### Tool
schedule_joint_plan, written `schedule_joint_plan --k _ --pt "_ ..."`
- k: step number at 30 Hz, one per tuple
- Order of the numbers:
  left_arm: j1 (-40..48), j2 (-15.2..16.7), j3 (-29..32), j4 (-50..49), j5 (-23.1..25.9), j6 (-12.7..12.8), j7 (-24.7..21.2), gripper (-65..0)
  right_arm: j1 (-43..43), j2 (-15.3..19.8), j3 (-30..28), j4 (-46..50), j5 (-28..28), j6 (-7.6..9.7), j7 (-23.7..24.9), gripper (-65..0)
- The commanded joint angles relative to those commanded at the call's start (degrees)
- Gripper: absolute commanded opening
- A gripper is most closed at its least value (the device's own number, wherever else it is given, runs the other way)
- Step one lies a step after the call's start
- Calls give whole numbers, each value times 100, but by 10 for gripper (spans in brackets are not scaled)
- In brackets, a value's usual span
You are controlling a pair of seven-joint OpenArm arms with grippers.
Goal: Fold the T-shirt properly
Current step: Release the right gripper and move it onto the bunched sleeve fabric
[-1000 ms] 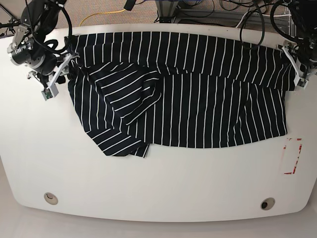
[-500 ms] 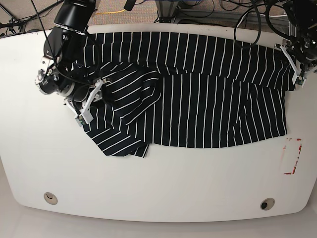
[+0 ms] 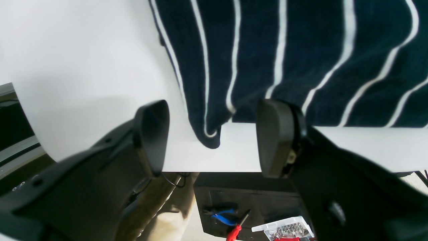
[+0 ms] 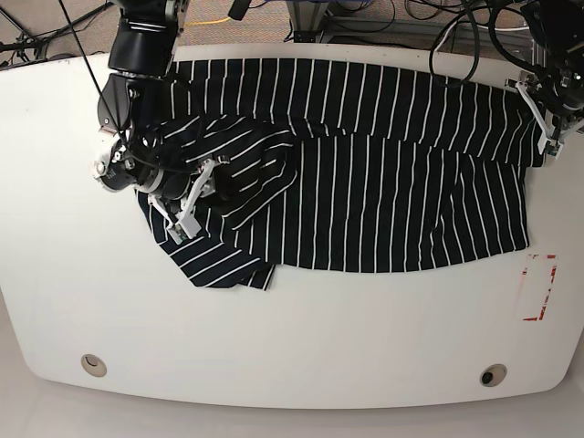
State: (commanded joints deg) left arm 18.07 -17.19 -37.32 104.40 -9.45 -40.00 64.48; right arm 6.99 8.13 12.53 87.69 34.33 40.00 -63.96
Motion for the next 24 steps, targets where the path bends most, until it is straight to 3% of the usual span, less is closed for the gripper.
schedule_joint_plan --k 5,10,12,14,16,19,24 --pt "0 0 0 0 0 0 0 -272 0 0 -88 18 -9 0 35 -457" --pt "0 0 0 0 0 0 0 -272 9 -26 -114 44 -404 0 123 -648" --pt "0 0 0 0 0 0 0 -272 114 -26 -105 220 -615 0 105 -642" --pt "0 0 9 0 0 0 0 -272 123 -9 -79 378 -738 0 105 -558" --pt "0 0 9 0 0 0 9 -272 123 0 -53 571 -949 0 105 -379" --pt "0 0 9 0 0 0 9 -272 167 9 114 598 -1240 0 105 -220" --pt "0 0 9 0 0 0 9 -272 255 9 141 237 -1442 0 123 -222"
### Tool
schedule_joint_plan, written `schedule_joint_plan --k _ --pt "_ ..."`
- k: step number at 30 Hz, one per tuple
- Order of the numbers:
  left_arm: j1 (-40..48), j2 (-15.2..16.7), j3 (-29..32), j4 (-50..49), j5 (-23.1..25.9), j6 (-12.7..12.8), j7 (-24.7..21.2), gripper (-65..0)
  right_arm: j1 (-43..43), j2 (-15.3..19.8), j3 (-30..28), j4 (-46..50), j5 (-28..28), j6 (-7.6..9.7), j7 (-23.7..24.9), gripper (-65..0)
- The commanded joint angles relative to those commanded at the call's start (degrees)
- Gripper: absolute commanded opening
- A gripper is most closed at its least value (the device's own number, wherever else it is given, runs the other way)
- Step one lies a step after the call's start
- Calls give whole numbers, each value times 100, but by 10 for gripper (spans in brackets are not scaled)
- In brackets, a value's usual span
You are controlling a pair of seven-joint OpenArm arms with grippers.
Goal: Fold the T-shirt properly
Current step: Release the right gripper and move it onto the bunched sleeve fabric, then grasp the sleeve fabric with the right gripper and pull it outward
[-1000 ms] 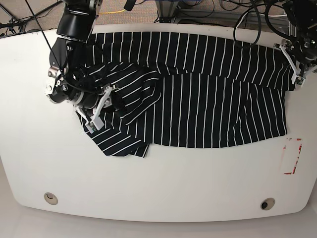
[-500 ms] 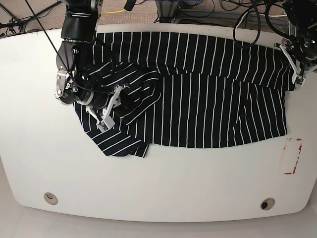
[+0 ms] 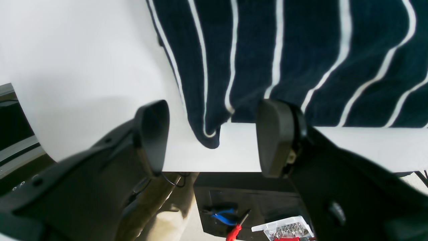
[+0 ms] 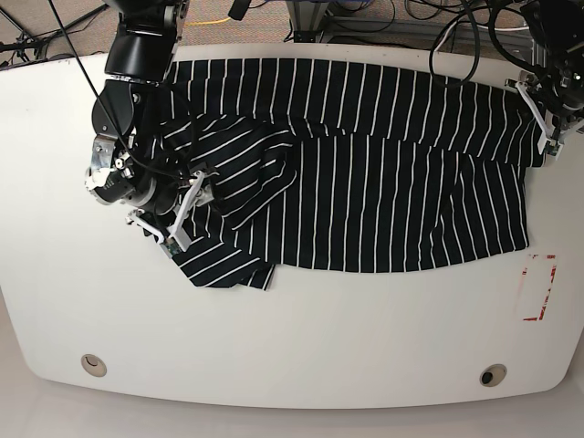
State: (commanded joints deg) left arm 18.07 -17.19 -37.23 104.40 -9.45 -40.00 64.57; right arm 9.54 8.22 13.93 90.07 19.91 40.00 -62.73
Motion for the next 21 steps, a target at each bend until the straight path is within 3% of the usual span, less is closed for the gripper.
schedule_joint_plan --k 7,17,21 --pt "0 0 9 0 0 0 0 -272 35 -53 -9 -325 9 0 18 -281" --pt "0 0 9 -9 0 0 0 -272 53 -176 -255 -325 9 0 18 -614" --pt "0 0 9 -9 0 0 0 -272 79 -176 -255 -316 9 0 18 -650"
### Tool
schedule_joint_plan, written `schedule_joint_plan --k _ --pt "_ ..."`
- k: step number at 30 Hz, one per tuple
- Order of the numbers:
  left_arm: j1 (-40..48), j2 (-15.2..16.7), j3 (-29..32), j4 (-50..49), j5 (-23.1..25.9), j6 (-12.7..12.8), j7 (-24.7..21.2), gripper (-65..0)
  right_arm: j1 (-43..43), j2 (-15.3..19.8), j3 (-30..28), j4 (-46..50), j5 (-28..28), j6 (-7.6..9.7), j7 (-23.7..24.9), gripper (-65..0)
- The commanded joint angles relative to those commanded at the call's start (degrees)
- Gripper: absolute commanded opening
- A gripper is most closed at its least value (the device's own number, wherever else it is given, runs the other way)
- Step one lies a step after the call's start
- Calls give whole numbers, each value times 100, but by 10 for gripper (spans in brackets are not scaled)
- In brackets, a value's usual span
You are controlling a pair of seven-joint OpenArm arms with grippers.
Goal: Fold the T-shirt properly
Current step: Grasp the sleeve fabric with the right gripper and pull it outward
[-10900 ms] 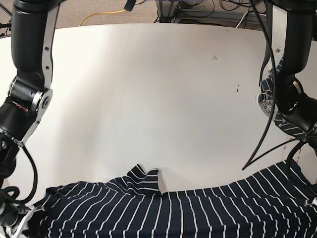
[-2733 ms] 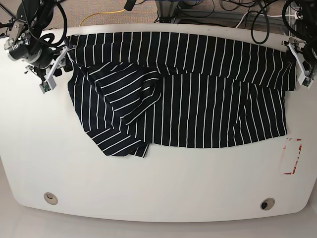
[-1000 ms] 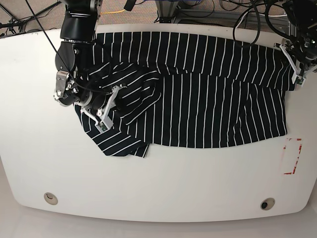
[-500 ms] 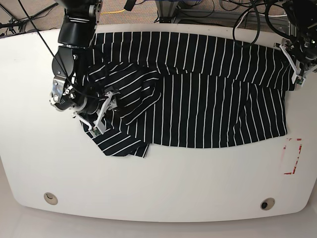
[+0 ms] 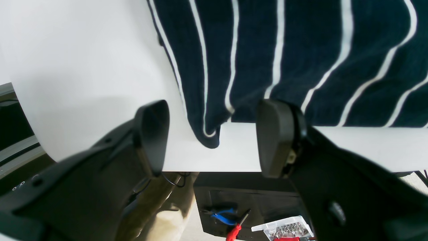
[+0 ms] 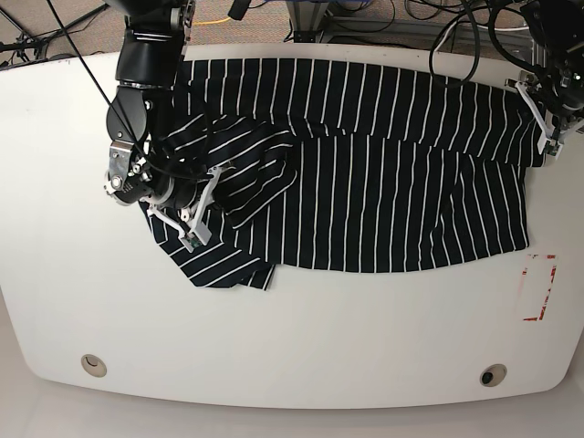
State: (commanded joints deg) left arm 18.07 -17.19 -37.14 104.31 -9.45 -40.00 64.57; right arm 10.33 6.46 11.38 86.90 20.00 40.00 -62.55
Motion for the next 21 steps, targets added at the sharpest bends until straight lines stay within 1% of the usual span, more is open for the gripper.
schedule_joint_plan --k 7,9,18,21 --pt "88 -9 0 0 0 0 0 -272 70 62 53 624 0 0 -9 -650" --pt "105 -9 26 0 0 0 0 -272 105 141 53 756 0 0 -26 -650" --pt "123 -9 26 0 0 0 0 -272 229 167 53 782 -44 0 9 -650" --pt "132 -9 26 0 0 0 0 -272 237 158 141 782 -18 0 35 -650"
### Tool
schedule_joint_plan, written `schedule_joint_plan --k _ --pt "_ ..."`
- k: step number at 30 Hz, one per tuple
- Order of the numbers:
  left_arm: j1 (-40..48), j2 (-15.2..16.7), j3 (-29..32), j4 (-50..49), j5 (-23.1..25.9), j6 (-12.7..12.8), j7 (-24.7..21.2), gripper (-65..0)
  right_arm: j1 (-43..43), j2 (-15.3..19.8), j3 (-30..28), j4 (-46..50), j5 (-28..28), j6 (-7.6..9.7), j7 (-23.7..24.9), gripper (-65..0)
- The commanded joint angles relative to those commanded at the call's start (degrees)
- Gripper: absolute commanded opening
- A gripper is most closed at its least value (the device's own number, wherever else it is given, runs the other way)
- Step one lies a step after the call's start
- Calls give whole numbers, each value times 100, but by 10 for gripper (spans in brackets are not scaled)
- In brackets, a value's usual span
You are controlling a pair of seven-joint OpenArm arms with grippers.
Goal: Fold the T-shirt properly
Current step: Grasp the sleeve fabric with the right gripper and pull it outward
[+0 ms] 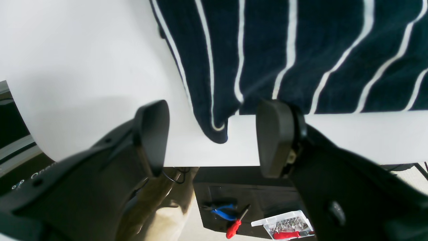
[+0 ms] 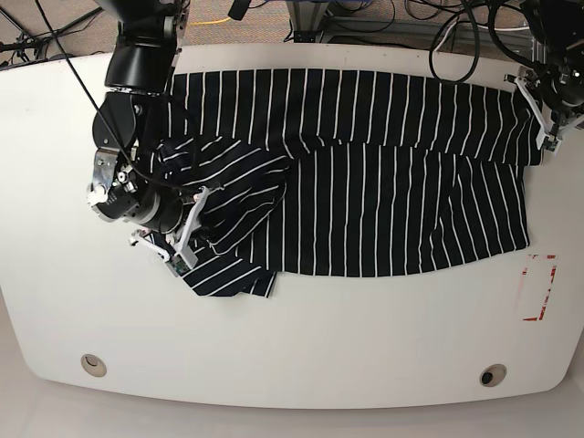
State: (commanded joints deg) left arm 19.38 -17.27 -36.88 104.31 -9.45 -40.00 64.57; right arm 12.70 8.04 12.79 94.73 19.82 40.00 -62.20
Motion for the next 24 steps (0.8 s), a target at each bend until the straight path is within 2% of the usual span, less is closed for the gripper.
schedule_joint_plan --k 5,10,13,17,21,22,24 --pt "0 0 9 0 0 0 0 -272 0 -35 167 -105 -18 0 396 -650" --pt "44 0 9 -202 0 0 0 -272 149 -26 193 -642 -18 0 651 -650" --pt "62 0 9 -343 0 0 0 -272 185 9 193 -905 -44 0 756 -582" --pt "70 -18 9 -413 -9 0 0 -272 202 88 202 -1152 -62 0 932 -371" --pt "70 -18 -9 -387 -35 0 0 -272 158 211 211 -958 -26 0 870 -117" --pt "70 -18 -18 -387 -35 0 0 -272 141 220 264 -862 -53 0 844 -78" --pt "70 -9 -18 -378 -35 0 0 -272 18 308 457 -730 -53 0 756 -48"
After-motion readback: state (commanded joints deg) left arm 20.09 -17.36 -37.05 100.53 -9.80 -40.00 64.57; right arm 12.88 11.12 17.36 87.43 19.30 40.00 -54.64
